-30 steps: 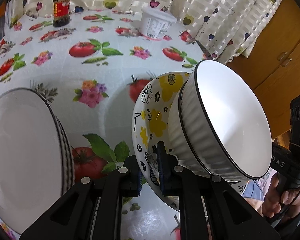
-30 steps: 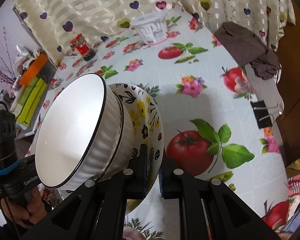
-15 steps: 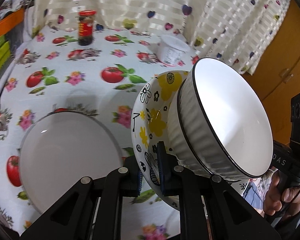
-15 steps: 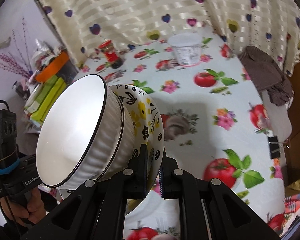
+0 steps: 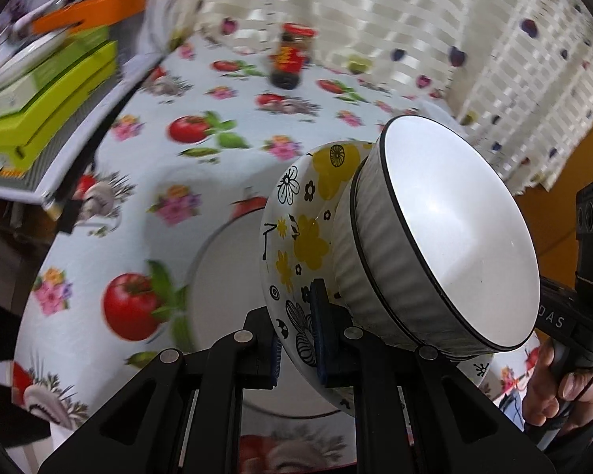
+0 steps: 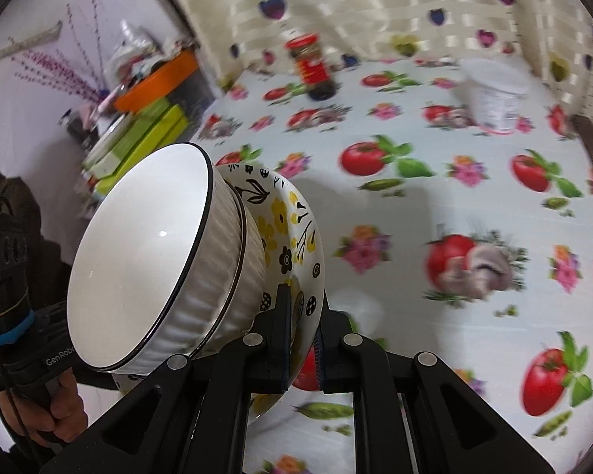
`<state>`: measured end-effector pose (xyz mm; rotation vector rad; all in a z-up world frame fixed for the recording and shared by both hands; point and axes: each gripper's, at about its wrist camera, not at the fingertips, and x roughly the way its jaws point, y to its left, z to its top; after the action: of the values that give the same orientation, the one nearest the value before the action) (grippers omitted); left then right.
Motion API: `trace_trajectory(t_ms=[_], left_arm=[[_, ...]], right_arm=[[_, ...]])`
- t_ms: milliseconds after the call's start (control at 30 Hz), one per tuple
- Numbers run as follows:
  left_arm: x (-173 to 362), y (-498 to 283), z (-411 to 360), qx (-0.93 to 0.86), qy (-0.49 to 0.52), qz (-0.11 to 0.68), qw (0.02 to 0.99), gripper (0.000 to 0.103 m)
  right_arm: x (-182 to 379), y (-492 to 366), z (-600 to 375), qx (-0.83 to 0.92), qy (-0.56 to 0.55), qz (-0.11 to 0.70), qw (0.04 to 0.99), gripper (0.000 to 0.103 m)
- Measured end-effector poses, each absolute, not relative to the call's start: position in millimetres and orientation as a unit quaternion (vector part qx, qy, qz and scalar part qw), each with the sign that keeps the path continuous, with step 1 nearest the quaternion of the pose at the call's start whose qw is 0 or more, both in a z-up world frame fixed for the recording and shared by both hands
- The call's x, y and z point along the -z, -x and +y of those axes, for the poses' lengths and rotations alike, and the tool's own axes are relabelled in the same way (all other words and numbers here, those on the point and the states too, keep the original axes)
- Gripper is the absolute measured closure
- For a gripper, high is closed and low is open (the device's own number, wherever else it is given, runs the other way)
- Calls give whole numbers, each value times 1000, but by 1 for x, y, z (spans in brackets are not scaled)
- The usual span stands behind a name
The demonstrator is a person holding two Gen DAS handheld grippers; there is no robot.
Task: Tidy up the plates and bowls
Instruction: 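Lower the floral plate with both grippers onto the white plate stack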
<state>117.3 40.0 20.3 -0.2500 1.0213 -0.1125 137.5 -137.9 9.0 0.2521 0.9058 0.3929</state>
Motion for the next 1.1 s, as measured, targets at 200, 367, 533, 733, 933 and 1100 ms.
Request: trace_trajectory(t_ms=[200, 367, 533, 733, 933, 1100], left_arm=[[-8, -111, 71, 30, 137, 491, 860, 90], [2, -110, 80, 28, 146, 494, 856, 90], [10, -111, 80, 31, 147, 501, 853, 90], [17, -113, 78, 32, 146, 511, 847, 90], [24, -113, 76, 34, 144, 519, 842, 90], [26, -114, 74, 35, 144, 517, 843, 90]], right_arm=[[0, -152, -102, -209, -107, 448, 863, 94], [8, -156, -92, -211, -102, 455, 859, 94], [16, -159, -92, -207, -104, 463, 856, 94], [23, -161, -93, -203, -105, 471, 852, 94], [31, -159, -95, -200, -106, 479, 848, 94], [33, -159, -98, -199, -108, 478, 849, 94]])
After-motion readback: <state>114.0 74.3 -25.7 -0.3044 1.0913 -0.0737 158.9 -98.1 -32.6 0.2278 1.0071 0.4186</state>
